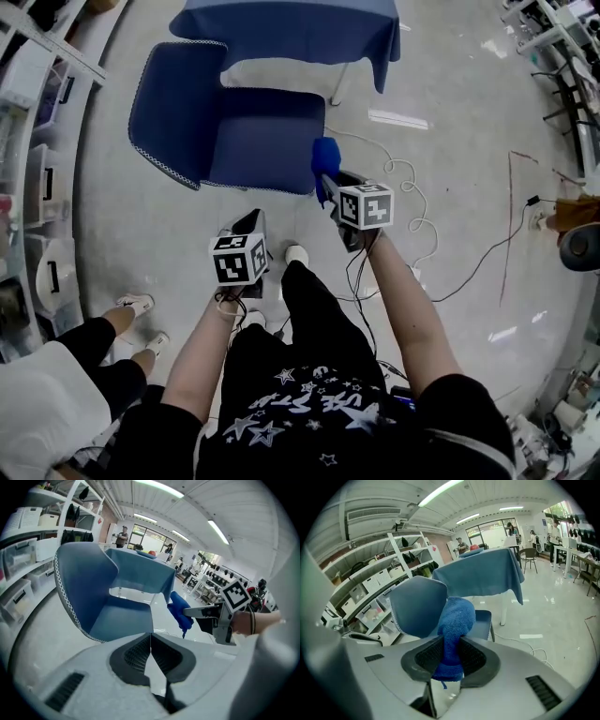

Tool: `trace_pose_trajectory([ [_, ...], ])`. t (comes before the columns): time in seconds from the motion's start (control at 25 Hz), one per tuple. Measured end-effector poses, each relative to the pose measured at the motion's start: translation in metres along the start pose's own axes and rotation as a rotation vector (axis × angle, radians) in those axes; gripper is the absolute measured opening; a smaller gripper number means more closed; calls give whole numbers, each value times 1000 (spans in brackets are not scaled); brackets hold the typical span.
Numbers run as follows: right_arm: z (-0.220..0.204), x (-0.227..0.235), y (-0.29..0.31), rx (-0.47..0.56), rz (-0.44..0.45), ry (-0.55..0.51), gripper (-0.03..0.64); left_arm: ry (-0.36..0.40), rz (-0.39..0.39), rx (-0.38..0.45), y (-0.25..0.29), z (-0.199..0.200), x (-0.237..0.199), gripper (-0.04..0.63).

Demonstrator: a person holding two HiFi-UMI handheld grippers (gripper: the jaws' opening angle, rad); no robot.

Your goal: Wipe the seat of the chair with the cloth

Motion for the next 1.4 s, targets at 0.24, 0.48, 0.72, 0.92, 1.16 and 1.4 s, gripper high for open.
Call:
trace_pose_trajectory([
  [0.24,9,-60,-52,76,-38,-34,97,73,-50,26,-63,-12,-2,20],
  [0.48,21,-109,-97,142,-81,-59,95,60,-86,78,-120,-22,-11,21],
  [0.72,17,-147,-133,190,-110,-56,95,70,-94,127,-172,-32,-30,21],
  [0.92,6,-180,-162,205,-131,-64,94,89,-110,157,-215,-46,-41,21],
  [1.16,-21,-223,-188,232,-160,-45,94,117,-142,134,-245,-79,-54,21],
  [1.4,-61,-267,-214,237,-159,4,94,176,-150,124,-277,-111,-60,21],
])
Point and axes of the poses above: the fingertips, and each gripper's own axes: y forward along the fingers, x to its right, z out of its top, the point moved 4 cm from there along -y, backward along the fingers, and after that the axes turned 14 degrees about -y, right-handed, at the moved point
